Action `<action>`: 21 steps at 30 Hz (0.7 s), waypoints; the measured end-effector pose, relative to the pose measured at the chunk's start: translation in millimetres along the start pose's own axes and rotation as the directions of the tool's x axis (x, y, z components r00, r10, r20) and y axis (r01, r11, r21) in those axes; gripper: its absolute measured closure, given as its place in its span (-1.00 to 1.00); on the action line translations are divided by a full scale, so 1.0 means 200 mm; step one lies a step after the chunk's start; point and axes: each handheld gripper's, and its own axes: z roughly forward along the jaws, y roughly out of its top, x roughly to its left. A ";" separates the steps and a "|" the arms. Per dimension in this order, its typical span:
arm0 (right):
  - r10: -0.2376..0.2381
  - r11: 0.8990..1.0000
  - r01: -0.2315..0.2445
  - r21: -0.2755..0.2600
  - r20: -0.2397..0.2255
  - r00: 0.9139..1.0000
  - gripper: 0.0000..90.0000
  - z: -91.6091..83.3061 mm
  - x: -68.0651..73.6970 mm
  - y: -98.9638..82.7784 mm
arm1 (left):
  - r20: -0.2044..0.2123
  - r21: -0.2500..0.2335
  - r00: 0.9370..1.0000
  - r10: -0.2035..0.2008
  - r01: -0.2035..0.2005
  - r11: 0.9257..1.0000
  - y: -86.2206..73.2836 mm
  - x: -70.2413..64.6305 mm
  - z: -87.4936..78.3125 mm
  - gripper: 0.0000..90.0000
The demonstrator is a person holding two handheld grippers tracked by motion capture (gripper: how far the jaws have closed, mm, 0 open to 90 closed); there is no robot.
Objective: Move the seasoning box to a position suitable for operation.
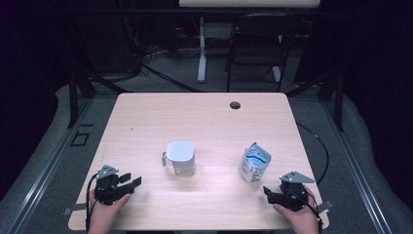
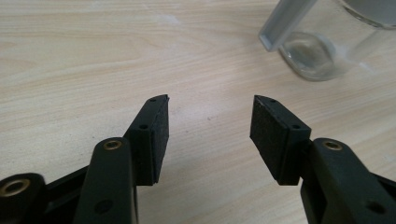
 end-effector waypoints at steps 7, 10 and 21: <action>-0.025 0.997 0.027 -0.067 0.037 0.999 0.00 -0.03 -0.03 -0.02 | -0.009 -0.020 1.000 0.005 -0.005 1.000 0.00 0.00 0.01 0.08; -0.015 0.998 0.016 -0.067 0.020 1.000 0.07 -0.04 -0.02 -0.01 | 0.017 -0.062 1.000 -0.024 0.025 0.998 0.01 0.01 0.01 0.08; -0.026 0.998 0.027 -0.064 0.004 1.000 0.08 -0.06 0.04 0.00 | 0.007 -0.052 0.998 0.054 -0.054 0.997 0.01 -0.03 -0.01 0.19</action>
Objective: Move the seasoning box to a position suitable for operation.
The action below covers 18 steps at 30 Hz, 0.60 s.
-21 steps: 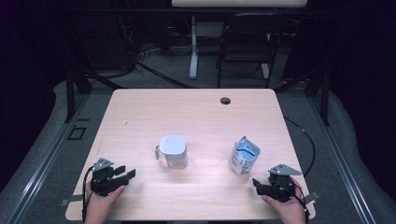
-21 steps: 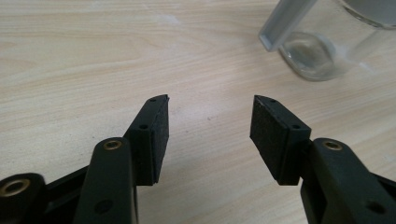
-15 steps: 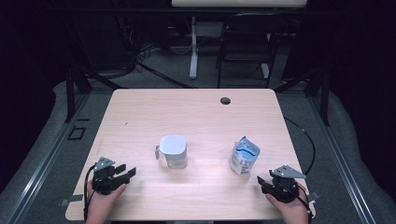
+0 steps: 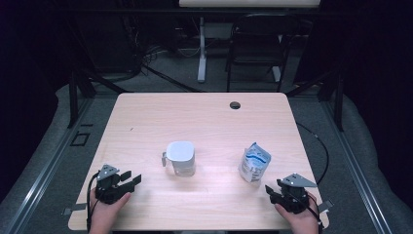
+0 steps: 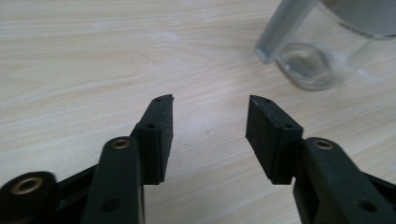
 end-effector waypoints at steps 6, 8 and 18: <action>-0.024 1.000 0.023 0.004 0.010 1.000 0.05 0.01 0.01 0.01 | 0.008 0.040 0.999 0.046 -0.047 0.998 0.00 -0.04 0.02 0.26; -0.023 1.000 0.023 -0.008 0.011 1.000 0.05 0.00 0.01 0.02 | 0.018 0.055 0.999 0.049 -0.050 0.997 0.01 -0.04 0.03 0.26; 0.036 0.996 -0.037 -0.079 -0.011 0.999 0.26 -0.05 0.01 0.04 | 0.009 0.035 0.999 0.038 -0.038 0.999 0.00 -0.04 0.00 0.15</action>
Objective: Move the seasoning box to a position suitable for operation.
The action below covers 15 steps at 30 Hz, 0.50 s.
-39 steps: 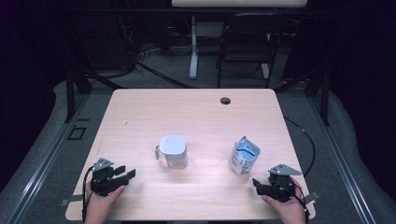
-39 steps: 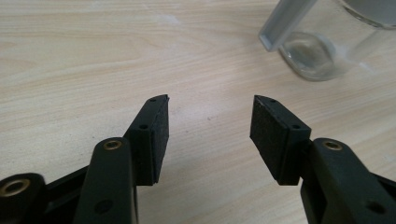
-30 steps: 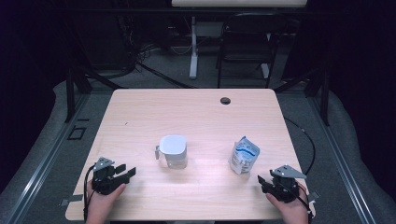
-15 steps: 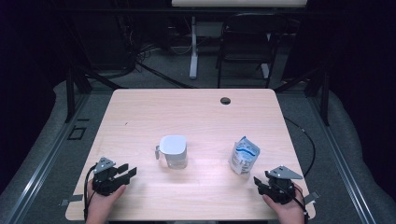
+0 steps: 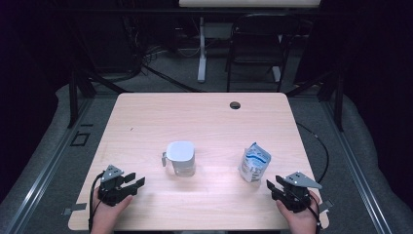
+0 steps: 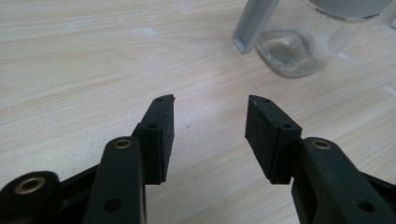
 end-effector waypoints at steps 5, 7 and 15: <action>-0.003 1.000 0.003 0.022 0.032 0.999 0.26 -0.01 0.01 0.01 | -0.021 -0.038 1.000 0.003 -0.004 0.999 0.01 -0.01 0.00 0.07; 0.016 0.999 -0.017 0.036 0.020 1.000 0.30 0.00 0.01 0.01 | -0.025 -0.046 1.000 -0.002 0.000 0.999 0.01 0.00 0.00 0.07; 0.057 0.998 -0.056 0.029 -0.037 0.998 0.09 0.03 -0.03 -0.01 | 0.013 -0.043 1.000 -0.022 0.022 0.999 0.06 -0.01 -0.01 0.18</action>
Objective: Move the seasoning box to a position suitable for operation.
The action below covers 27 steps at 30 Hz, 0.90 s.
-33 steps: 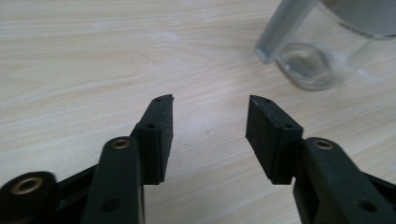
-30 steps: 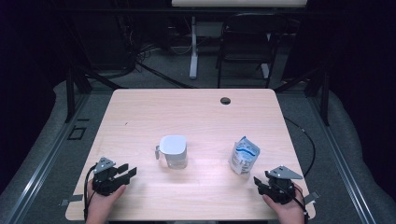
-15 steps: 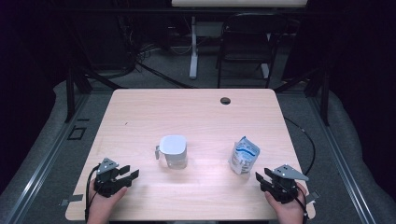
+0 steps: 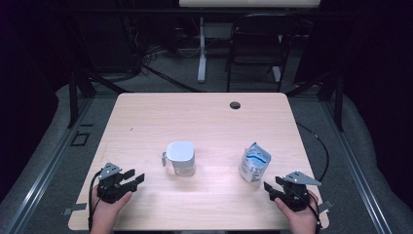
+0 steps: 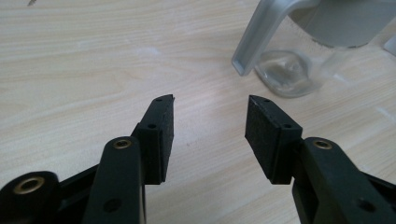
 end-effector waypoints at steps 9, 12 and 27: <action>-0.049 0.999 0.050 -0.022 0.033 0.998 0.32 -0.02 0.01 0.01 | 0.040 0.022 0.998 0.056 -0.057 0.998 0.11 -0.08 0.11 0.23; -0.038 0.999 0.039 -0.034 0.026 0.999 0.21 -0.01 0.02 0.01 | 0.040 0.014 0.997 0.065 -0.066 0.998 0.14 -0.11 0.16 0.16; -0.088 0.996 0.089 -0.032 0.042 0.995 0.11 0.02 0.02 -0.02 | 0.042 0.024 0.993 0.114 -0.115 0.993 0.23 -0.16 0.28 0.20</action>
